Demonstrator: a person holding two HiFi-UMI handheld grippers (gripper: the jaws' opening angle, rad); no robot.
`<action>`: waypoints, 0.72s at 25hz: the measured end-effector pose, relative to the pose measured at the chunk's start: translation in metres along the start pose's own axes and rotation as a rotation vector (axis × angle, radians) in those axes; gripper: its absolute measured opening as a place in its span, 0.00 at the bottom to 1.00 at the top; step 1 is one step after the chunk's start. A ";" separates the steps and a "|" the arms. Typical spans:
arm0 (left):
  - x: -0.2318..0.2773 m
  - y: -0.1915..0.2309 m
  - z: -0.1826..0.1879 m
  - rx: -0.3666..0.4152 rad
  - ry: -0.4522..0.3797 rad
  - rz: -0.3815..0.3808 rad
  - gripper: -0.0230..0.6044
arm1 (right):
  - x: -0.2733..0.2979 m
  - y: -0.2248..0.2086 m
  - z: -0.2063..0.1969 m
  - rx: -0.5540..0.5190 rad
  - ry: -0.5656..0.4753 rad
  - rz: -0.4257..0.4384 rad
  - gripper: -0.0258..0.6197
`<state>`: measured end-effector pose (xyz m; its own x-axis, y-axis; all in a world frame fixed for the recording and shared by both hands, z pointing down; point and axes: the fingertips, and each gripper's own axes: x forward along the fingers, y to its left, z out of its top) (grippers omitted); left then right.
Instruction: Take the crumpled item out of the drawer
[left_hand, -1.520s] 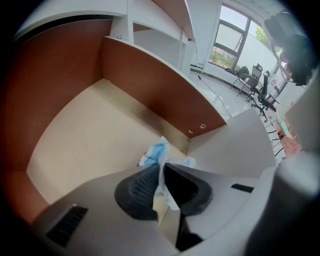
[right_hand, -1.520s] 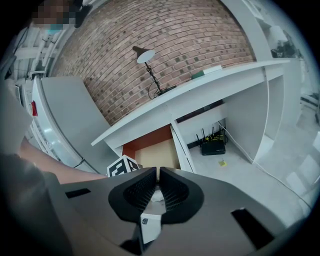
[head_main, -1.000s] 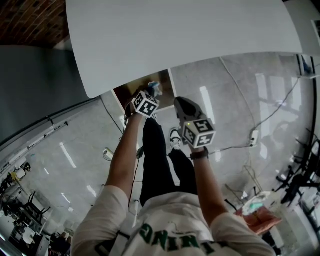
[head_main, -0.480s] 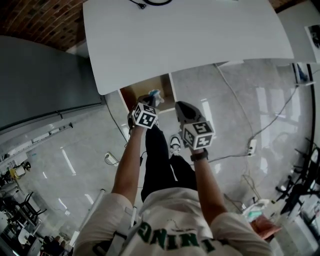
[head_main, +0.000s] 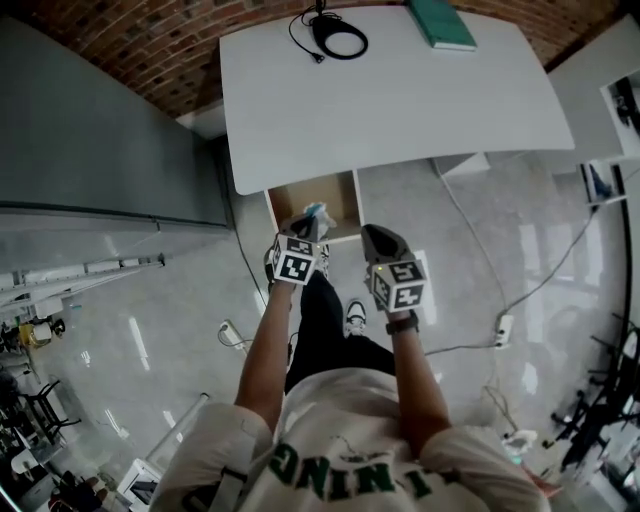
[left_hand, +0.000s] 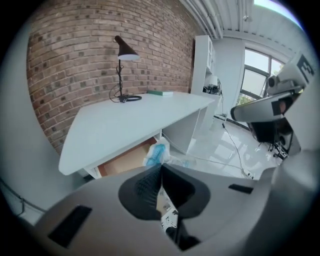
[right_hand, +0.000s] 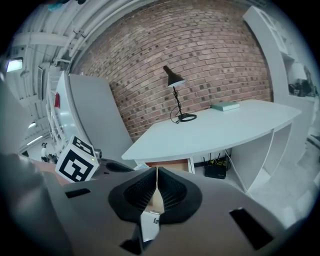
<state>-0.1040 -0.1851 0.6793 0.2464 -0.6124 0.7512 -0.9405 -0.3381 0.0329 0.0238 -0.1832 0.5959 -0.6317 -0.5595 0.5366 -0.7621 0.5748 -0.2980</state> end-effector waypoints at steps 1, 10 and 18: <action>-0.012 0.000 0.005 -0.006 -0.016 0.014 0.04 | -0.005 0.003 0.004 -0.004 -0.010 0.004 0.05; -0.107 0.002 0.057 -0.069 -0.164 0.120 0.04 | -0.028 0.028 0.060 -0.052 -0.110 0.016 0.05; -0.182 0.006 0.096 -0.104 -0.305 0.205 0.04 | -0.056 0.052 0.121 -0.118 -0.236 0.034 0.05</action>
<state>-0.1321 -0.1441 0.4795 0.0940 -0.8495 0.5191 -0.9924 -0.1217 -0.0195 0.0023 -0.1943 0.4547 -0.6831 -0.6541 0.3248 -0.7266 0.6538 -0.2113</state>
